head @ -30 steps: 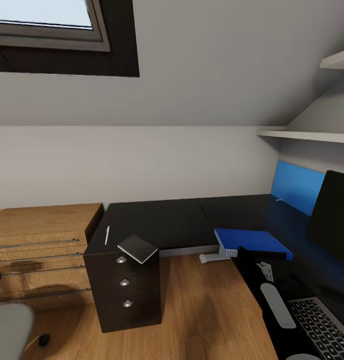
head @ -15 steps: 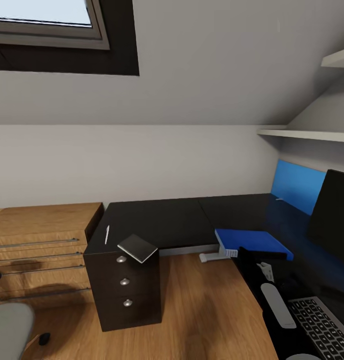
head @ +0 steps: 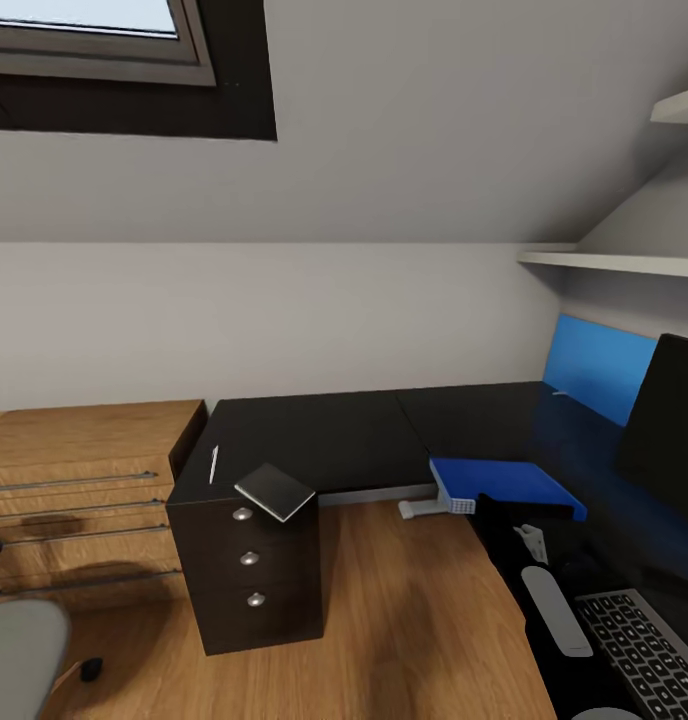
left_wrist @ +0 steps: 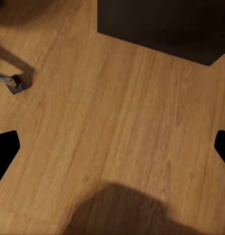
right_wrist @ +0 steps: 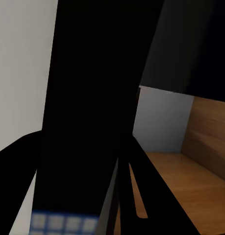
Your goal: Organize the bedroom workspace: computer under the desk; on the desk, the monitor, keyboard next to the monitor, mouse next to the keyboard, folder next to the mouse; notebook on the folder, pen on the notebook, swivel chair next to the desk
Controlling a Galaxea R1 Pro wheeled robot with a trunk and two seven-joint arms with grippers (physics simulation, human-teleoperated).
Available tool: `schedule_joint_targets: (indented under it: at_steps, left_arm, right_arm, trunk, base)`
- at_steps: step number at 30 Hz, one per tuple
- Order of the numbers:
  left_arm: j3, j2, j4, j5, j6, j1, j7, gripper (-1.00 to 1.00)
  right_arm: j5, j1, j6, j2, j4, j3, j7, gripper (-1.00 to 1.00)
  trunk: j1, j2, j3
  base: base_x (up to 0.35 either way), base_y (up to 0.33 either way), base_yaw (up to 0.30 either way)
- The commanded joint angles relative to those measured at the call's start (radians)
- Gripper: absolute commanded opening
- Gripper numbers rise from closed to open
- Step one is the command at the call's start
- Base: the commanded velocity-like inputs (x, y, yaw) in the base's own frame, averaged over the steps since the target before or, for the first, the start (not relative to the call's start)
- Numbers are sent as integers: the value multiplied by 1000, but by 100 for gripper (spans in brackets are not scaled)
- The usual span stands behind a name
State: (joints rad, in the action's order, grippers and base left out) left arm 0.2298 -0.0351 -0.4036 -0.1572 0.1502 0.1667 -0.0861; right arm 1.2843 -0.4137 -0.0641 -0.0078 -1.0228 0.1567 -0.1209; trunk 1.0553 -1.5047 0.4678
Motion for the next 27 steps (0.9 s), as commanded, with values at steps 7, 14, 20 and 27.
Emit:
schedule_joint_targets:
  at_steps: [7,14,20,27]
  left_arm:
    - [-1,0,0,-10,3,0,-1,100]
    - [-1,0,0,-10,3,0,-1,100]
    - [-1,0,0,-10,3,0,-1,100]
    - [-1,0,0,-10,3,0,-1,100]
  right_arm:
    - [6,0,-5,-1,-2,2,-4,-100]
    - [5,0,-5,-1,-2,1,-3,-100]
    - [4,0,-5,-1,-2,1,-3,-100]
    - [1,0,-5,0,-2,0,-3,-100]
  trunk:
    - [0,-1,3]
    - [0,-1,8]
    - [0,-1,9]
    - [0,-1,13]
  base:
    - [0,0,-14]
    - [0,0,-128]
    - [0,0,-15]
    - [0,0,-91]
